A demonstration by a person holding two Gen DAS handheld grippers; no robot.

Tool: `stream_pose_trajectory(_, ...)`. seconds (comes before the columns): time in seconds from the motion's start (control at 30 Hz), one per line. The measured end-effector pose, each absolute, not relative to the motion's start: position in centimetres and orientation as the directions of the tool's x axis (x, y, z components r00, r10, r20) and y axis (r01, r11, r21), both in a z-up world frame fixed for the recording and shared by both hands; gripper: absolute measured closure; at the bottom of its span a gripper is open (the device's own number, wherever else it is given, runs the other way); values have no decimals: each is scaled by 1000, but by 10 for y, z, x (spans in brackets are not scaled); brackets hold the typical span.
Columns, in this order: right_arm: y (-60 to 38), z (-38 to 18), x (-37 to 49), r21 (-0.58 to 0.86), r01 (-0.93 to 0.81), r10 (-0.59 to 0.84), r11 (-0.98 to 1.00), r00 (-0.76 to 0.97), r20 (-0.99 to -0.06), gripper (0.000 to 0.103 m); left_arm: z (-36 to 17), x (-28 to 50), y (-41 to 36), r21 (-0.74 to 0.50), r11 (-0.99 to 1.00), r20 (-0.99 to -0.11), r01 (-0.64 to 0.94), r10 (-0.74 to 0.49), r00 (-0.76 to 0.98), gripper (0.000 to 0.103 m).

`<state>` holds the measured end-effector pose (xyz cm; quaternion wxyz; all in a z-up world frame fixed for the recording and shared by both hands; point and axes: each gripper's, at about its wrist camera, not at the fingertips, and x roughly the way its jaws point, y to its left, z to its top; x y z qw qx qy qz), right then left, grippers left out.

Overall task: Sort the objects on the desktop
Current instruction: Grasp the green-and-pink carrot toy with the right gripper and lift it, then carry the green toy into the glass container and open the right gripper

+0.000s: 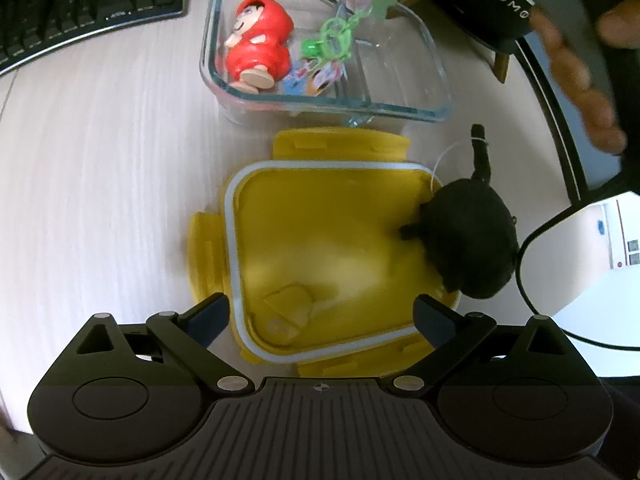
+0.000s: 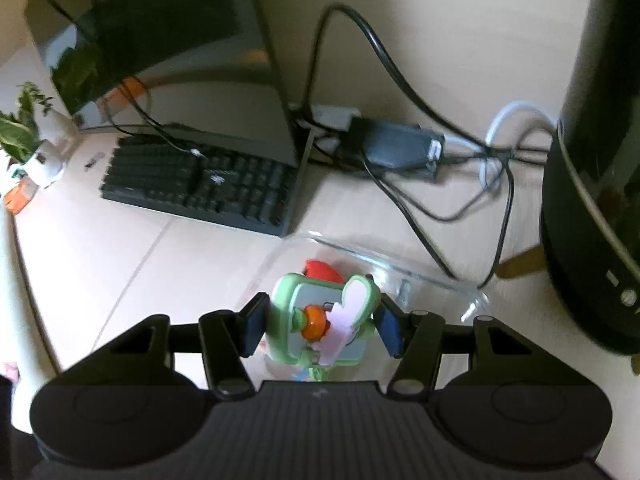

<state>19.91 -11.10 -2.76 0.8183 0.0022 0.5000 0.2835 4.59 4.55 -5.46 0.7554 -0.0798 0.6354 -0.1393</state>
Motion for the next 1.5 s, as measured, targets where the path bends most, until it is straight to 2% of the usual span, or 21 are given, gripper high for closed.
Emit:
stream_pose_trajectory(0.37,-105,-52,204,259,-442,421,859,321,-849,43,-57,51,41,-292,947,-941,132,-310,139,2)
stream_pose_trajectory(0.63,-90,-51,198,132,-515,370,847,391,-843,43,-62,51,38,-301,943,-940,139,-318,120,2)
stream_pose_trajectory(0.8,-86,-50,195,145,-540,387,829,368,-846,44,-64,52,39,-305,943,-940,133,-320,114,2)
stream_pose_trajectory(0.9,-99,-29,194,220,-511,445,831,374,-814,44,-66,53,41,-308,944,-941,121,-321,109,2)
stream_pose_trajectory(1.0,-120,19,189,298,-515,535,804,409,-739,44,-68,55,42,-312,944,-941,109,-323,103,2)
stream_pose_trajectory(1.17,-136,68,175,322,-563,603,761,431,-671,44,-70,56,35,-316,940,-940,128,-329,92,2)
stream_pose_trajectory(1.3,-124,40,178,244,-559,526,792,423,-738,44,-71,55,31,-315,937,-940,148,-330,87,2)
stream_pose_trajectory(1.5,-110,-15,196,249,-520,456,817,318,-831,44,-73,54,38,-317,942,-940,113,-328,94,2)
